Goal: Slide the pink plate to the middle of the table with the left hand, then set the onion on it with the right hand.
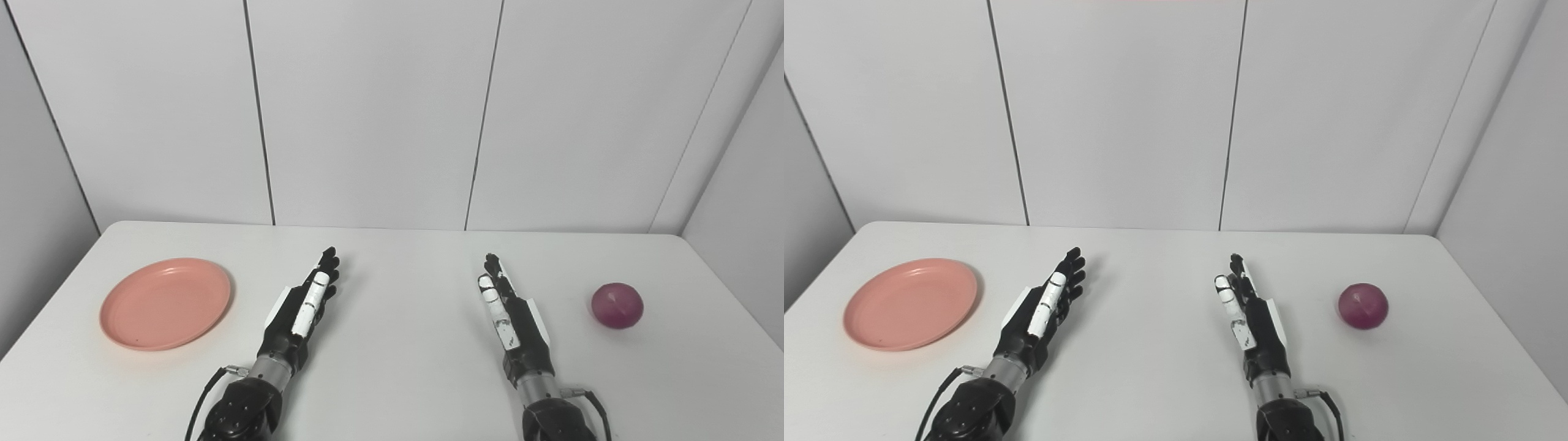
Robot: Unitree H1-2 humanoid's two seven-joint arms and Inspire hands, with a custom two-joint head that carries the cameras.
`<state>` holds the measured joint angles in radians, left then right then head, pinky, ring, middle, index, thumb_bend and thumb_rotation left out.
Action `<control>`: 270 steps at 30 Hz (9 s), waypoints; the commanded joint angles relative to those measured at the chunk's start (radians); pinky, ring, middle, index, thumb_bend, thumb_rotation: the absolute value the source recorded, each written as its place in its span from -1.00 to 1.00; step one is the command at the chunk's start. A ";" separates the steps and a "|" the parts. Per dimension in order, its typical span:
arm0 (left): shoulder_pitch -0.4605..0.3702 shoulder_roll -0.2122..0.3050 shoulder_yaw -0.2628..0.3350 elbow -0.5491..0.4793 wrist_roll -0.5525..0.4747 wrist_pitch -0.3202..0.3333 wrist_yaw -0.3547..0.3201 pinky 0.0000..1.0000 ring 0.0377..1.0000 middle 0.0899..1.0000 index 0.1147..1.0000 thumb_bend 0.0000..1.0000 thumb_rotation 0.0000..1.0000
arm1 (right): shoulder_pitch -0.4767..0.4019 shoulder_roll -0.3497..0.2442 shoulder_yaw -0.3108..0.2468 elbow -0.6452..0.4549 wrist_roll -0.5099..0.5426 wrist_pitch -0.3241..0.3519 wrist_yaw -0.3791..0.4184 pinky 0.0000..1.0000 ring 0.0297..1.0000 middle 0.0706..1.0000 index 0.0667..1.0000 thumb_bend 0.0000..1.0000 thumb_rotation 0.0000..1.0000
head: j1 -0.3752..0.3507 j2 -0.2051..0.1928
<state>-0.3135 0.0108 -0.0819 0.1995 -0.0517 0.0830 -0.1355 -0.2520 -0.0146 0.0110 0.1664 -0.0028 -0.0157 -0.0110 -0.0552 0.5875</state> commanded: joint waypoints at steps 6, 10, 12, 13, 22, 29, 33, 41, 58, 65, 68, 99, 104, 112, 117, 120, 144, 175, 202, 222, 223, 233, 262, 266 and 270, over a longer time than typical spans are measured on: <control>-0.031 -0.003 -0.002 -0.027 0.010 -0.011 0.003 1.00 1.00 1.00 1.00 0.26 1.00 | -0.048 -0.002 -0.002 -0.023 0.006 -0.044 0.009 1.00 0.96 0.97 0.95 0.24 0.79 | -0.001 0.001; -0.032 -0.005 0.001 -0.029 0.009 -0.010 0.008 1.00 1.00 1.00 1.00 0.26 1.00 | -0.049 -0.003 -0.002 -0.020 0.005 -0.047 0.010 1.00 0.96 0.97 0.94 0.23 0.80 | 0.001 0.000; -0.034 -0.004 0.001 -0.025 0.008 -0.014 0.007 1.00 1.00 1.00 1.00 0.26 1.00 | -0.049 -0.005 0.000 -0.022 0.001 -0.044 0.010 1.00 0.95 0.97 0.95 0.22 0.81 | 0.001 0.000; -0.034 -0.003 0.000 -0.023 0.008 -0.017 0.006 1.00 1.00 1.00 1.00 0.26 1.00 | -0.049 -0.006 0.000 -0.022 0.001 -0.043 0.011 1.00 0.95 0.97 0.95 0.22 0.83 | 0.001 0.000; -0.033 -0.004 0.003 -0.031 0.002 -0.010 0.004 1.00 1.00 1.00 1.00 0.26 1.00 | -0.051 -0.009 -0.002 -0.025 0.008 -0.044 0.024 1.00 0.98 1.00 0.98 0.23 0.85 | -0.001 0.000; -0.034 -0.007 0.005 -0.031 -0.002 -0.005 0.004 1.00 1.00 1.00 1.00 0.26 1.00 | -0.050 -0.006 -0.003 -0.027 0.004 -0.042 0.019 1.00 0.96 0.98 0.96 0.22 0.84 | 0.000 0.000; -0.034 -0.008 0.006 -0.034 0.000 -0.002 0.007 1.00 1.00 1.00 1.00 0.26 1.00 | -0.050 -0.005 -0.003 -0.027 0.000 -0.038 0.016 1.00 0.95 0.97 0.95 0.21 0.84 | 0.000 -0.001; -0.033 -0.007 0.005 -0.034 -0.001 -0.008 0.004 1.00 1.00 1.00 1.00 0.26 1.00 | -0.050 -0.006 -0.001 -0.028 -0.001 -0.038 0.019 1.00 0.97 0.99 0.96 0.25 0.84 | 0.000 -0.001; -0.032 -0.006 0.003 -0.034 0.000 -0.006 0.003 1.00 1.00 1.00 1.00 0.27 1.00 | -0.054 -0.011 0.000 -0.026 0.003 -0.043 0.027 1.00 0.99 1.00 1.00 0.20 0.89 | 0.000 -0.001; -0.031 -0.007 0.004 -0.036 -0.002 -0.006 0.003 1.00 1.00 1.00 1.00 0.27 1.00 | -0.052 -0.010 -0.002 -0.028 0.010 -0.039 0.029 1.00 1.00 1.00 1.00 0.18 0.89 | 0.005 -0.005; -0.029 -0.009 0.005 -0.038 -0.004 -0.004 0.003 1.00 1.00 1.00 1.00 0.27 1.00 | -0.050 -0.012 -0.003 -0.027 0.014 -0.042 0.035 1.00 1.00 1.00 1.00 0.18 0.90 | 0.016 -0.007; -0.069 -0.080 0.010 0.024 0.052 -0.070 0.100 1.00 1.00 1.00 1.00 0.28 1.00 | -0.020 -0.087 -0.050 -0.038 0.121 -0.050 0.134 1.00 1.00 1.00 1.00 -0.21 1.00 | 0.418 -0.181; -0.067 -0.074 0.015 0.004 0.049 -0.057 0.097 1.00 1.00 1.00 1.00 0.29 1.00 | -0.014 -0.084 -0.048 -0.057 0.114 -0.047 0.130 1.00 1.00 1.00 1.00 -0.33 1.00 | 0.424 -0.190; -0.072 -0.033 0.025 -0.057 0.026 -0.048 0.045 1.00 1.00 1.00 1.00 0.30 1.00 | -0.015 -0.084 -0.048 -0.076 0.125 0.000 0.133 1.00 1.00 1.00 1.00 -0.31 1.00 | 0.430 -0.223; -0.083 0.019 0.041 -0.105 0.028 -0.024 0.028 1.00 1.00 1.00 1.00 0.34 1.00 | -0.014 -0.081 -0.049 -0.088 0.127 0.008 0.129 1.00 1.00 1.00 1.00 -0.39 1.00 | 0.438 -0.235; -0.103 0.058 0.077 -0.109 -0.004 -0.023 0.012 1.00 1.00 1.00 1.00 0.38 1.00 | -0.011 -0.079 -0.048 -0.112 0.125 0.026 0.125 1.00 1.00 1.00 1.00 -0.42 1.00 | 0.443 -0.242; -0.180 0.249 0.273 0.010 -0.126 -0.034 -0.015 0.98 0.97 0.96 0.92 0.26 1.00 | 0.007 -0.086 -0.040 -0.199 0.105 0.086 0.119 1.00 1.00 1.00 1.00 -0.68 1.00 | 0.500 -0.259; -0.191 0.445 0.367 0.223 -0.115 -0.125 -0.001 1.00 0.96 0.92 0.86 0.36 1.00 | 0.006 -0.081 -0.033 -0.245 0.098 0.112 0.118 1.00 1.00 1.00 1.00 -0.79 1.00 | 0.514 -0.270; -0.203 0.463 0.362 0.436 -0.107 -0.269 0.022 1.00 0.89 0.87 0.82 0.28 1.00 | 0.012 -0.073 -0.032 -0.287 0.091 0.150 0.102 1.00 1.00 1.00 1.00 -0.85 1.00 | 0.511 -0.265; -0.176 0.458 0.331 0.485 -0.086 -0.313 0.025 1.00 0.92 0.87 0.81 0.24 1.00 | 0.017 -0.070 -0.036 -0.323 0.103 0.189 0.102 1.00 1.00 1.00 1.00 -0.85 1.00 | 0.513 -0.253; -0.175 0.456 0.332 0.488 -0.088 -0.317 0.024 0.99 0.91 0.86 0.80 0.23 1.00 | 0.017 -0.071 -0.034 -0.325 0.100 0.190 0.102 1.00 1.00 1.00 1.00 -0.87 1.00 | 0.513 -0.253; -0.165 0.450 0.335 0.496 -0.094 -0.312 0.032 0.95 0.88 0.85 0.78 0.21 1.00 | 0.019 -0.062 -0.033 -0.341 0.092 0.201 0.093 1.00 1.00 1.00 1.00 -0.90 1.00 | 0.511 -0.249; -0.131 0.407 0.332 0.438 -0.145 -0.281 -0.013 0.88 0.87 0.85 0.82 0.12 1.00 | 0.023 -0.065 -0.027 -0.365 0.086 0.220 0.085 1.00 1.00 1.00 1.00 -0.90 1.00 | 0.506 -0.233; -0.130 0.404 0.330 0.433 -0.155 -0.279 -0.025 0.87 0.87 0.86 0.82 0.13 1.00 | 0.023 -0.063 -0.030 -0.367 0.090 0.222 0.087 1.00 1.00 1.00 1.00 -0.90 1.00 | 0.505 -0.230; -0.132 0.401 0.324 0.429 -0.147 -0.267 -0.028 0.87 0.87 0.86 0.83 0.16 1.00 | 0.022 -0.055 -0.033 -0.374 0.090 0.235 0.079 1.00 1.00 1.00 1.00 -0.90 1.00 | 0.500 -0.228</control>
<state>-0.4080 0.3997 0.2418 0.6622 -0.1902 -0.1760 -0.1587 -0.2016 -0.0760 -0.0172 -0.1628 0.0804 0.2168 0.0724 0.4449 0.3589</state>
